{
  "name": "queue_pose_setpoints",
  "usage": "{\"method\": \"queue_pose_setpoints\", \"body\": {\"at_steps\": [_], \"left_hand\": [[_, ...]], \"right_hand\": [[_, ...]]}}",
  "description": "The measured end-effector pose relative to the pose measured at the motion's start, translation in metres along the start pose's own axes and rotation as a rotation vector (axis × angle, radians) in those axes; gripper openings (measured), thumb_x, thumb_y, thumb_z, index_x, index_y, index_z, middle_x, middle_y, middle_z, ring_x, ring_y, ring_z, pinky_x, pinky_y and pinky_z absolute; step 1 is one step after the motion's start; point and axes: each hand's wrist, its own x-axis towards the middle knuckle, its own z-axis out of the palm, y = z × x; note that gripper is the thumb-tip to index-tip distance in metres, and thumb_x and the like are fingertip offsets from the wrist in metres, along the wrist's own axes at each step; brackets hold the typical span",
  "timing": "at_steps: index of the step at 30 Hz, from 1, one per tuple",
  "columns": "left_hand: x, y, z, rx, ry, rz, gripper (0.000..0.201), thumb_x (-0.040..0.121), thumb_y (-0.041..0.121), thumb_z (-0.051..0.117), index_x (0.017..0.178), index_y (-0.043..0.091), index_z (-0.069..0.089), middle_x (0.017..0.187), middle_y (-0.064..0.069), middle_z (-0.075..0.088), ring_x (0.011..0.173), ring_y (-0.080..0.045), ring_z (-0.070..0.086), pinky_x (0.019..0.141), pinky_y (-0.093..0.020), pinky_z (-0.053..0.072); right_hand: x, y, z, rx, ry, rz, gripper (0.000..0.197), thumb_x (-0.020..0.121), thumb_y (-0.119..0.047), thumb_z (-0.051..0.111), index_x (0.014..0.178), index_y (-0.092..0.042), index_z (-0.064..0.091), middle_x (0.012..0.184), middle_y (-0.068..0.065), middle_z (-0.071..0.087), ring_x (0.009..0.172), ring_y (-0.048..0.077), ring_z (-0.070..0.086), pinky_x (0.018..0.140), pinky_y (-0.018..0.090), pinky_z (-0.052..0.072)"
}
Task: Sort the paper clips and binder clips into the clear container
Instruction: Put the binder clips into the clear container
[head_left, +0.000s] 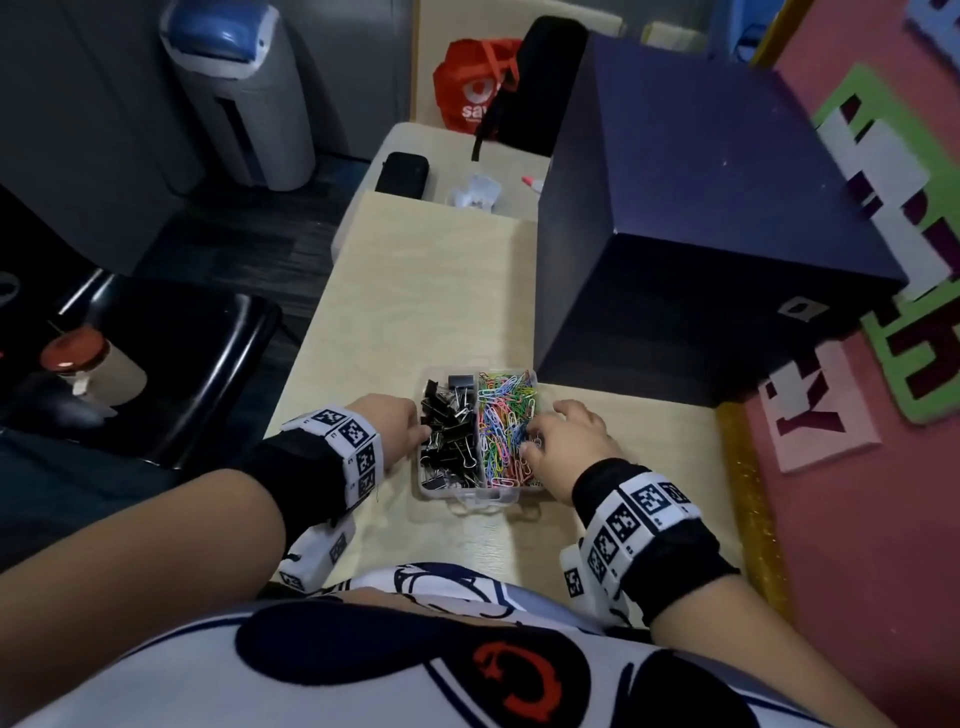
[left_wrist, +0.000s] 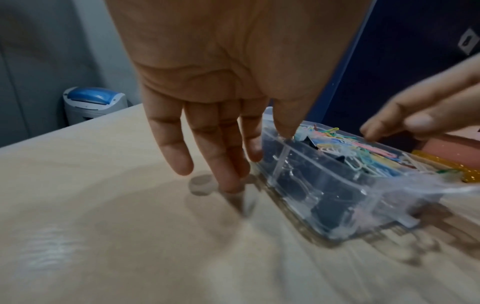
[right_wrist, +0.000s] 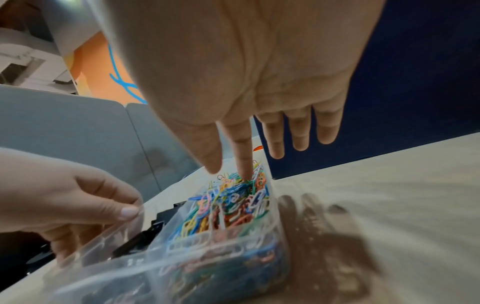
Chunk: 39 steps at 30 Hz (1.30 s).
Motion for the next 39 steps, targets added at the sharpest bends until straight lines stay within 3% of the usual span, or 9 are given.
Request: {"method": "queue_pose_setpoints", "body": {"at_steps": [4,8,11,15,18,21,26,33,39], "left_hand": [[0.001,0.002,0.0,0.036,-0.01,0.007,0.036,0.1,0.04,0.041,0.114,0.012,0.06,0.108,-0.007,0.067,0.104,-0.024,0.061,0.081,-0.031,0.045],[0.001,0.002,0.001,0.037,-0.02,-0.001,0.037,0.101,0.039,0.039,0.117,0.012,0.058,0.107,-0.007,0.068,0.103,-0.025,0.062,0.084,-0.033,0.047],[0.001,0.003,0.0,0.047,-0.032,0.002,0.037,0.101,0.038,0.038,0.118,0.011,0.057,0.107,-0.008,0.068,0.103,-0.025,0.062,0.085,-0.034,0.048],[-0.001,0.003,-0.003,0.051,-0.04,0.02,0.036,0.102,0.037,0.037,0.117,0.01,0.056,0.107,-0.008,0.069,0.104,-0.025,0.062,0.09,-0.036,0.049],[0.0,0.004,-0.005,0.064,-0.057,0.029,0.036,0.102,0.036,0.037,0.117,0.009,0.056,0.108,-0.008,0.069,0.105,-0.025,0.062,0.093,-0.037,0.049],[0.003,0.004,-0.006,0.085,-0.069,0.037,0.036,0.102,0.036,0.038,0.116,0.008,0.056,0.108,-0.008,0.068,0.104,-0.025,0.062,0.093,-0.037,0.05],[0.008,0.002,-0.007,0.114,-0.075,0.059,0.037,0.102,0.036,0.039,0.118,0.008,0.056,0.114,-0.009,0.065,0.108,-0.025,0.06,0.089,-0.034,0.046],[0.006,0.011,-0.007,0.122,-0.096,0.054,0.038,0.103,0.035,0.038,0.122,0.008,0.055,0.118,-0.009,0.063,0.11,-0.025,0.058,0.09,-0.032,0.046],[0.002,0.024,0.007,0.077,-0.089,0.024,0.035,0.101,0.037,0.04,0.112,0.01,0.06,0.099,-0.004,0.063,0.087,-0.018,0.053,0.083,-0.03,0.046]], "right_hand": [[0.021,-0.002,-0.009,0.044,0.082,0.011,0.045,0.098,-0.037,0.039,0.141,-0.026,0.039,0.149,0.002,0.03,0.135,0.025,0.03,0.109,0.04,0.034],[0.038,-0.008,-0.007,0.023,-0.048,0.022,0.06,0.097,-0.051,0.032,0.152,-0.03,0.016,0.16,0.0,0.007,0.146,0.027,0.013,0.114,0.044,0.025],[0.042,-0.009,0.001,0.015,-0.113,0.054,0.069,0.094,-0.06,0.031,0.153,-0.031,0.009,0.161,0.0,0.002,0.147,0.029,0.011,0.114,0.046,0.024],[0.04,-0.009,0.006,0.031,-0.099,0.019,0.064,0.095,-0.059,0.032,0.151,-0.031,0.019,0.159,0.0,0.008,0.145,0.029,0.017,0.112,0.045,0.028],[0.039,-0.007,0.004,0.096,-0.011,0.023,0.052,0.097,-0.049,0.037,0.145,-0.029,0.032,0.153,0.003,0.022,0.138,0.028,0.03,0.109,0.041,0.033],[0.042,-0.004,0.004,0.223,0.138,0.142,0.039,0.097,-0.031,0.044,0.134,-0.018,0.043,0.138,0.009,0.041,0.123,0.029,0.049,0.1,0.036,0.042],[0.043,0.006,0.006,0.182,0.069,0.245,0.026,0.098,-0.028,0.041,0.11,-0.012,0.058,0.108,0.011,0.067,0.1,0.03,0.062,0.081,0.03,0.049],[0.043,0.018,0.01,0.131,0.024,0.271,0.029,0.097,-0.028,0.041,0.111,-0.01,0.059,0.106,0.012,0.067,0.09,0.029,0.06,0.074,0.03,0.047],[0.039,0.038,0.002,0.043,-0.07,0.214,0.03,0.096,-0.028,0.046,0.111,-0.012,0.066,0.109,0.01,0.069,0.102,0.028,0.064,0.085,0.03,0.05]]}}
